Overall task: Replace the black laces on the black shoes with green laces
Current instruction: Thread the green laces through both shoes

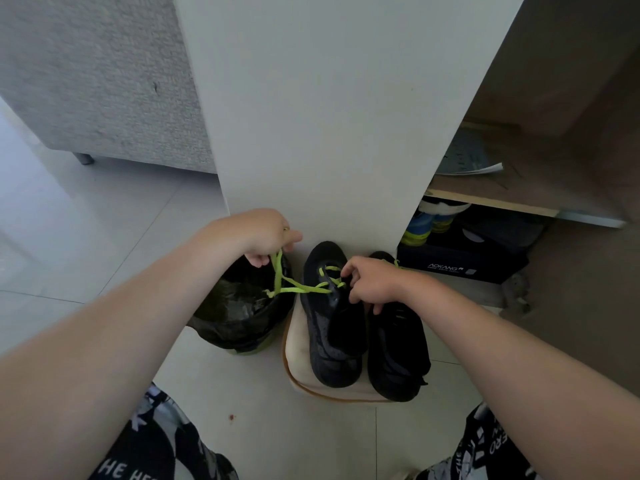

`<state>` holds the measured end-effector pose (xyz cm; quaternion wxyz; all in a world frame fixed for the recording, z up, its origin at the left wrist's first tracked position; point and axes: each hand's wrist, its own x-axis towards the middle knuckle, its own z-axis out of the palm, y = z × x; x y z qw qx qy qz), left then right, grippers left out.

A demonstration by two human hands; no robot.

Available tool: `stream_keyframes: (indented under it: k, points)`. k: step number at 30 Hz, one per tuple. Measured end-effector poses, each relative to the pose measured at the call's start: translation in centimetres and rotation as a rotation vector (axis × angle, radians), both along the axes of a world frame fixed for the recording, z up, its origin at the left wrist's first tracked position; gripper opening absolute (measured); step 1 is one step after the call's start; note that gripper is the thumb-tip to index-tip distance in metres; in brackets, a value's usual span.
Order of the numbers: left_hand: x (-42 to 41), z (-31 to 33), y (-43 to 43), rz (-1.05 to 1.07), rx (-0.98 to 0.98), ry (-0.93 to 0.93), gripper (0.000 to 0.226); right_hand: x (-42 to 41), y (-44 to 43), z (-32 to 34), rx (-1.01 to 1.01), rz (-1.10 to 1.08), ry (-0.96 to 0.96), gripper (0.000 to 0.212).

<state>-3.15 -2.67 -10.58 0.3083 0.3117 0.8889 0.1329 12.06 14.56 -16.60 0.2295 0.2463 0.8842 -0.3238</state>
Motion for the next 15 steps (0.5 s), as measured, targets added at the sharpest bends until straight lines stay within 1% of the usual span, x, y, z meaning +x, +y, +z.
stream_keyframes:
  k: [2,3,5,6,7,8,9,10,12,13,15]
  points:
    - [0.4,0.1,0.2,-0.021,0.005,-0.061,0.032,0.0,-0.1,0.1,0.005,-0.038,-0.009,0.045]
    - [0.7,0.1,0.3,-0.022,0.040,-0.096,0.027,0.0,-0.2,0.2,0.005,-0.044,-0.012,0.045]
    - [1.5,0.0,0.8,0.031,0.176,-0.214,0.020,0.1,-0.3,0.3,-0.035,-0.050,-0.006,0.046]
    - [1.9,-0.1,1.1,0.078,0.267,-0.309,0.018,0.0,-0.3,0.5,-0.059,-0.049,0.011,0.044]
    - [2.3,-0.1,1.4,0.127,0.355,-0.423,0.016,-0.2,-0.2,0.6,-0.075,-0.044,0.044,0.037]
    - [2.6,0.0,1.7,0.171,0.436,-0.537,0.014,-0.4,-0.3,1.0,-0.085,-0.054,0.092,0.025]
    - [2.9,0.1,2.0,0.204,0.509,-0.630,0.012,-0.6,-0.3,1.5,-0.125,-0.104,0.146,0.014]
    - [3.1,0.1,2.3,0.233,0.576,-0.697,0.011,-0.7,-0.5,2.3,-0.220,-0.178,0.197,0.011]
    - [3.6,0.2,2.8,0.308,0.700,-0.787,0.007,-0.8,-0.7,3.7,-0.533,-0.293,0.273,0.028]
    - [3.8,0.2,3.1,0.350,0.759,-0.825,0.006,-0.7,-0.7,4.2,-0.644,-0.286,0.294,0.036]
    - [4.2,0.4,3.4,0.406,0.844,-0.874,0.004,-0.5,-0.6,4.6,-0.741,-0.229,0.315,0.039]
